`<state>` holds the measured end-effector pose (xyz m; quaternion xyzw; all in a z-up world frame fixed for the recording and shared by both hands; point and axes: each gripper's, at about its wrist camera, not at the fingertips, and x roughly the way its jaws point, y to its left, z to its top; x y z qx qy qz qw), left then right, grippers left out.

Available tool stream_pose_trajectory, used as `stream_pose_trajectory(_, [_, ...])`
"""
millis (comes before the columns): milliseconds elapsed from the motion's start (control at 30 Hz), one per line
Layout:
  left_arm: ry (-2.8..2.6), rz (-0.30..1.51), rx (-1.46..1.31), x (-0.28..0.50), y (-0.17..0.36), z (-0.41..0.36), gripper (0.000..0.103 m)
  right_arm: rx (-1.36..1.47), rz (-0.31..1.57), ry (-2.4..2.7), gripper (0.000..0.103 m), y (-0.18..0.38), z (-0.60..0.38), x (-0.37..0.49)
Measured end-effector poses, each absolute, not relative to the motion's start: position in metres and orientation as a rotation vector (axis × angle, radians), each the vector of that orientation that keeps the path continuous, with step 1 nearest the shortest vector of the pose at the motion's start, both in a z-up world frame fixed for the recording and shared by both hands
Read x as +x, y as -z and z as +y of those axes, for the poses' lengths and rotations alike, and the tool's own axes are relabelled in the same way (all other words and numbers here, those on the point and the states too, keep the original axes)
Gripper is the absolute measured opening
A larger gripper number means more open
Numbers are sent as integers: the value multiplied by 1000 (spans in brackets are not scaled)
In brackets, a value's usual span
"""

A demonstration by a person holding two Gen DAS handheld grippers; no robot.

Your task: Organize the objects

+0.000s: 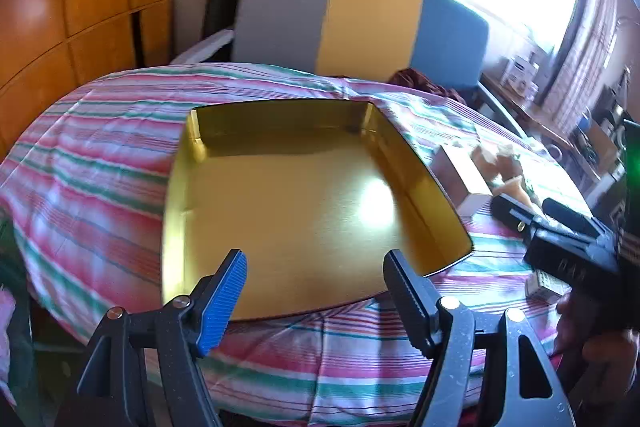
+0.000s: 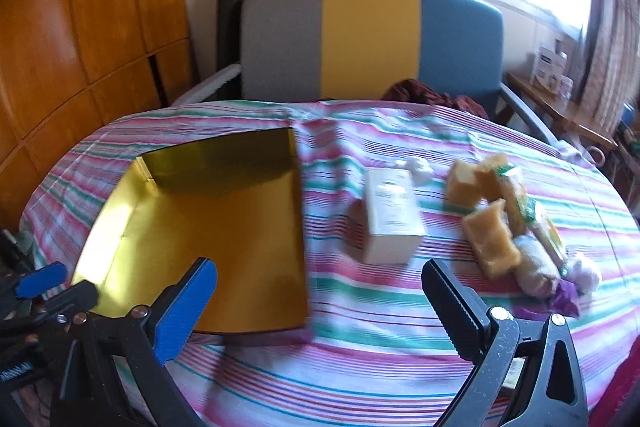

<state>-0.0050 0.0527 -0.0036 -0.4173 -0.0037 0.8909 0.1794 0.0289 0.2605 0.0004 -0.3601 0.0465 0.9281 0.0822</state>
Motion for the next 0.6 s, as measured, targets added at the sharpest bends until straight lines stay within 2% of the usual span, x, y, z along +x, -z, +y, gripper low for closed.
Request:
stream_pose_trajectory(400, [-2287,106,-1171,-33,-15,141,72,-976,255,-2543,103,-20,409,42])
stream_pose_trajectory(533, [-2227,163,-1153,-48,-17,186,72,-934,363,-2495,103,-9,456,52])
stream_pose_trajectory(600, [-2197,180,-1152,-54,-16,204,72,-923,490,-2454,103,-2,478,57])
